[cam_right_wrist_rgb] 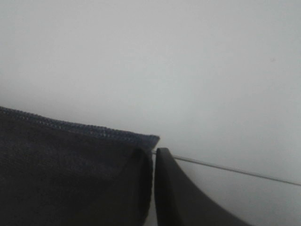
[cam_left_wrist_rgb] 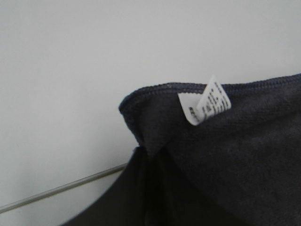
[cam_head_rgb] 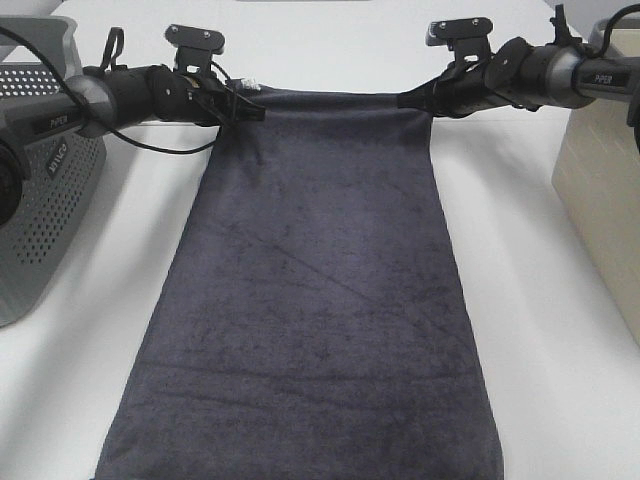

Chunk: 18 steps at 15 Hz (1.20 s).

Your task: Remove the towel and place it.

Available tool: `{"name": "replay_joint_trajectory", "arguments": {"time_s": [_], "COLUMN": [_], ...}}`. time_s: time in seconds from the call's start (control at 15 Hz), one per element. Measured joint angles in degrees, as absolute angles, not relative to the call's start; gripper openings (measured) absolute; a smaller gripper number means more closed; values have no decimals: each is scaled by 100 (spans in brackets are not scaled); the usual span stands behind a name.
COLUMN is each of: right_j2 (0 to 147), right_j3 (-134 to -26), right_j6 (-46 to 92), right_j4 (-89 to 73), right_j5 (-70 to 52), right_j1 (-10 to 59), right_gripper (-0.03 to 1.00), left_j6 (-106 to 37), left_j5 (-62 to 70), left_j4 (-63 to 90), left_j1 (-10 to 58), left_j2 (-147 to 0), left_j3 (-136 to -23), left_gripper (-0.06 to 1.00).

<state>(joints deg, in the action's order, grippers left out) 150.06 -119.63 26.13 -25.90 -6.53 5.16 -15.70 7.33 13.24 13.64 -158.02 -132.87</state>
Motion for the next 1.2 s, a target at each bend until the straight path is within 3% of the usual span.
{"name": "replay_joint_trajectory", "arguments": {"time_s": [0.13,0.4,0.53,0.87,1.07,1.2], "right_j2": [15057,15075,15075,14943,14502,14043], "right_j3": [-11986,-11998,-11998,-11998,-11998,-11998], "right_j6": [2613,2613,2613,2613,2613,2527], "right_j4": [-2618,-2676,-2676,-2699,-2624,-2412], "right_j5": [-567,-338,-481,-1180,-1874,-2871], "right_j1": [516,539,539,539,539,539], "right_gripper": [20,55,60,61,62,72], "left_j6": [-1570,-1553,-1553,-1553,-1553,-1553], "left_j5": [573,166,143,223,928,1862], "left_j4": [1324,1409,1530,1587,1576,1501], "left_j1": [1364,1358,1346,1375,1387,1387], "left_j2": [-15854,-15917,-15922,-15905,-15636,-15178], "left_j3": [-13287,-13287,-13287,-13287,-13287,-13287], "left_gripper": [13,48,60,64,64,64]}}
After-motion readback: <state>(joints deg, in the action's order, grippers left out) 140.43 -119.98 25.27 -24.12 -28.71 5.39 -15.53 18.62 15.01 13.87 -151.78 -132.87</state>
